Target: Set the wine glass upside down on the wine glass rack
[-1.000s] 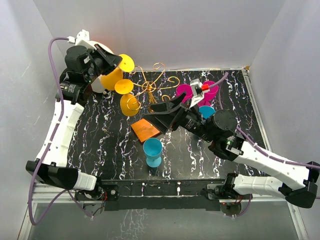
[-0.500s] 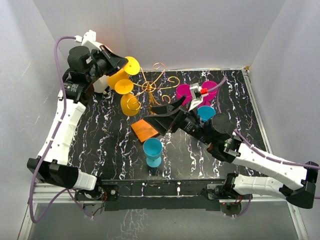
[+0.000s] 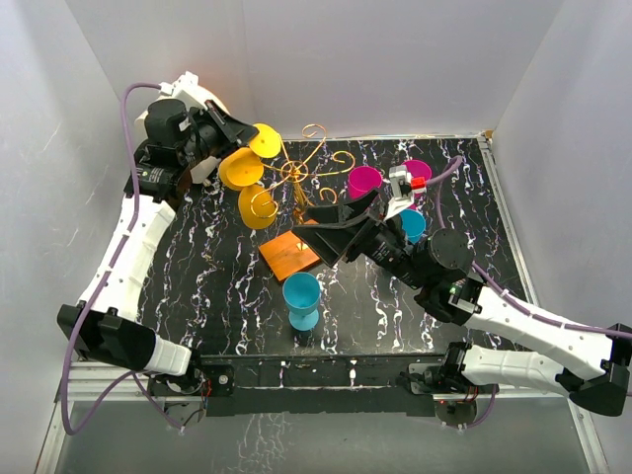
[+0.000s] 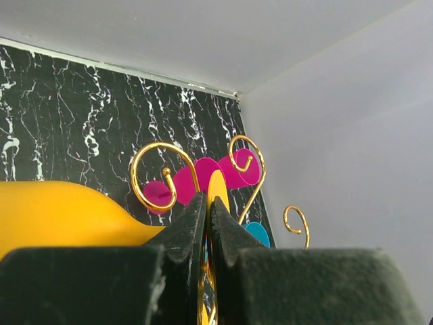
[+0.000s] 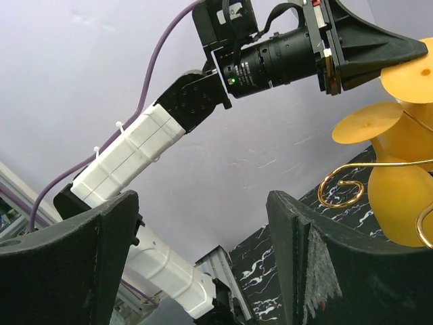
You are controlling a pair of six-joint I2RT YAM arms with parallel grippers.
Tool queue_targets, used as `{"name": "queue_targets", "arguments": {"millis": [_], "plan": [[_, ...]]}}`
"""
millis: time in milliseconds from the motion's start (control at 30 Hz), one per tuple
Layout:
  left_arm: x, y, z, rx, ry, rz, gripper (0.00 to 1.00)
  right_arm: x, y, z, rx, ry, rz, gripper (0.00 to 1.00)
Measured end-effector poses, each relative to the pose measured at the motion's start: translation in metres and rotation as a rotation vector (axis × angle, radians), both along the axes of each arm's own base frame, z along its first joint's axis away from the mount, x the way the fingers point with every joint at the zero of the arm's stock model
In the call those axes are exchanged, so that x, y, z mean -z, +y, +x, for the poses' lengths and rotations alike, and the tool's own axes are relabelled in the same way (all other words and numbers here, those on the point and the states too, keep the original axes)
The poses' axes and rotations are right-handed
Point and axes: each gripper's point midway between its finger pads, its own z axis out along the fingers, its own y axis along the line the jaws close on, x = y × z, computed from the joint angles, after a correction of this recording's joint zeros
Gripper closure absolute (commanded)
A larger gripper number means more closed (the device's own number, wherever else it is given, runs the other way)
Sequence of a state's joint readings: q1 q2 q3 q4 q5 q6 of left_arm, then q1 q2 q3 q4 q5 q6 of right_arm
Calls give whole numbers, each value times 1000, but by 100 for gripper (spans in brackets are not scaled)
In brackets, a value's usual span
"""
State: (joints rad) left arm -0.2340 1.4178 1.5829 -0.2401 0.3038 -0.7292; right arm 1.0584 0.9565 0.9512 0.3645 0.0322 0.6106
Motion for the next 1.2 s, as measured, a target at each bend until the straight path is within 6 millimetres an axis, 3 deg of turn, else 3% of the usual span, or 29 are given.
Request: {"name": "queue_targets", "arguments": {"millis": [367,833,1200], "plan": [[0,-11,-1,53,10,-55,100,9,-1,-6,-34,11,20,25],[26,-28,28,85,77,-122,100,8,-3,-8,-35,6,27,25],[5,-22,37,63,10,-110,100,9,-2,-8,-35,-7,15,25]]}}
